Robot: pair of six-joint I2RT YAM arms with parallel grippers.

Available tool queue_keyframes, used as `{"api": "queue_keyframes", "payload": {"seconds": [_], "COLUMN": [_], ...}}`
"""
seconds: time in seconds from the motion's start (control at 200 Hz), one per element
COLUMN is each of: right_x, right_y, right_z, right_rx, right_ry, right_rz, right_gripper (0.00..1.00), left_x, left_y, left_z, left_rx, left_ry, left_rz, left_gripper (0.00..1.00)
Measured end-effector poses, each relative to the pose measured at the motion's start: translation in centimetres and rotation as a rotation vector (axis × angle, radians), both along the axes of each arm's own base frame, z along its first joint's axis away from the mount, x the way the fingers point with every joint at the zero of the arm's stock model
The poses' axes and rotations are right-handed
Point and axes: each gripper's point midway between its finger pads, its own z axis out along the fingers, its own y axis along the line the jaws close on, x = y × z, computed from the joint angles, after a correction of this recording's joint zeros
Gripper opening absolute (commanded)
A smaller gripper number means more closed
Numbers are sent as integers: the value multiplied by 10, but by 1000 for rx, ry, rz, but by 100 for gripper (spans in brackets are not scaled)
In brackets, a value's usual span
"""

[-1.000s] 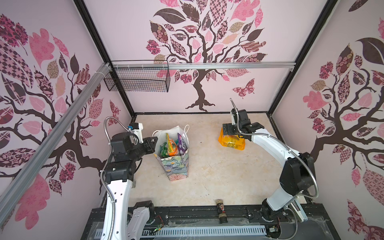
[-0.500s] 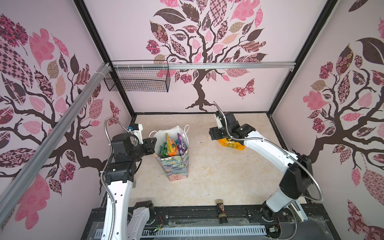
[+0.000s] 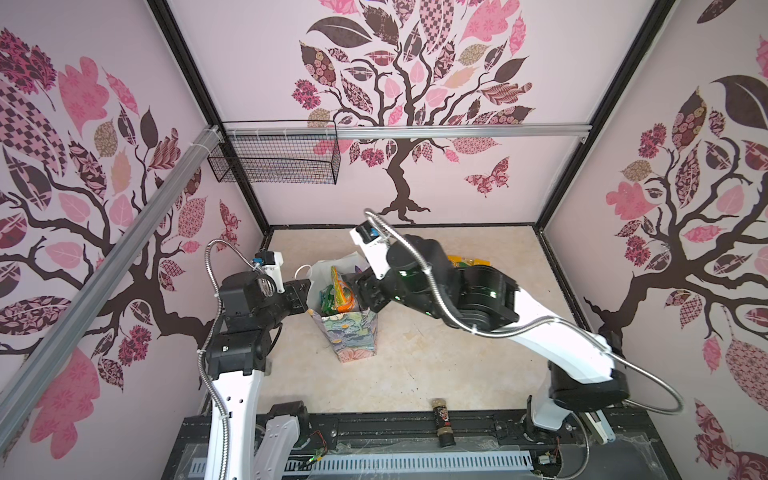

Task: Place the snacks into the paper bag

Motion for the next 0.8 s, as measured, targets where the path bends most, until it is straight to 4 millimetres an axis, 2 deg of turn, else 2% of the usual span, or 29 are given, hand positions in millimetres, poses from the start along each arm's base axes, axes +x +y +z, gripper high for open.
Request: {"api": "queue_keyframes", "payload": {"seconds": [0.135,0.235,0.395,0.465,0.615,0.8], "right_x": [17,19,18,19,29,58], "right_y": [32,34,36,38,48,47], "right_z": [-47,-81,-120,-126,-124,-138], "right_rx": [-136,-233,-324,-337,-302,-289], "right_ry": [42,83,124,130,123,155], "right_rz": [-20,-25,-17,-16,-24,-60], "right_gripper": [69,68,68,68,66,64], "left_x": [-3,-4,-4,-4,-5,-6], "left_y": [2,3,1,0,-2,-4], "left_z": [-1,-3,-3,-2,-2,0], "left_rx": [19,23,18,15,7,5], "left_ry": [1,8,8,7,6,0], "left_rz": [9,10,3,-4,-18,-22], "left_gripper": [8,7,5,5,5,5]}}
